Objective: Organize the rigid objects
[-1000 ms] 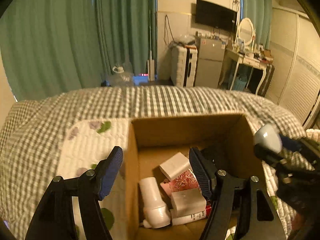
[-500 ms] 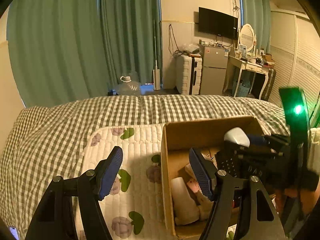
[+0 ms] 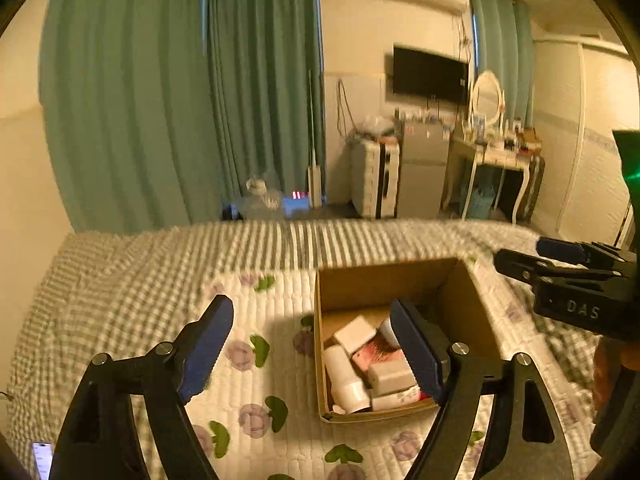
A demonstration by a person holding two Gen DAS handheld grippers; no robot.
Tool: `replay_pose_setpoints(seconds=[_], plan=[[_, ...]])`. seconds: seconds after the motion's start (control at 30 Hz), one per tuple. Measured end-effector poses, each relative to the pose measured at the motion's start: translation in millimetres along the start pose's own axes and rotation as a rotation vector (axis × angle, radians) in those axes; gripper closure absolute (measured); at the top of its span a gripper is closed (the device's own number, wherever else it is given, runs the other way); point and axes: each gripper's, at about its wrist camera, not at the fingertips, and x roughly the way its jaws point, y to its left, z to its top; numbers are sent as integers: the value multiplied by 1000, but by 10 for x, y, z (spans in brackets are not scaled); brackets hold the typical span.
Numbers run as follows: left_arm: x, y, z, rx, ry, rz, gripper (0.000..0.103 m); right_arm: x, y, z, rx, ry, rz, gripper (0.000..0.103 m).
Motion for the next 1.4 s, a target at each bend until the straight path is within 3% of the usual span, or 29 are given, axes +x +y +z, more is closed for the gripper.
replay_pose_setpoints(seconds=[0.13, 0.23, 0.4, 0.63, 0.93, 1.4], plan=[[-658, -47, 6, 11, -159, 54, 12, -583, 26, -147, -41, -78, -33, 0], [-1010, -58, -101, 20, -235, 72, 10, -935, 70, -349, -59, -136, -54, 0], [-1284, -109, -240, 6, -281, 57, 8, -1273, 84, -650, 0, -191, -87, 0], [-1141, -153, -575, -30, -265, 56, 8, -1233, 121, -1034, 39, -280, -134, 0], [-432, -195, -1027, -2, -132, 46, 8, -580, 58, -1319, 39, -196, -85, 0], [-309, -216, -1187, -2, -127, 52, 8, -451, -7, -1415, 62, -197, -83, 0]])
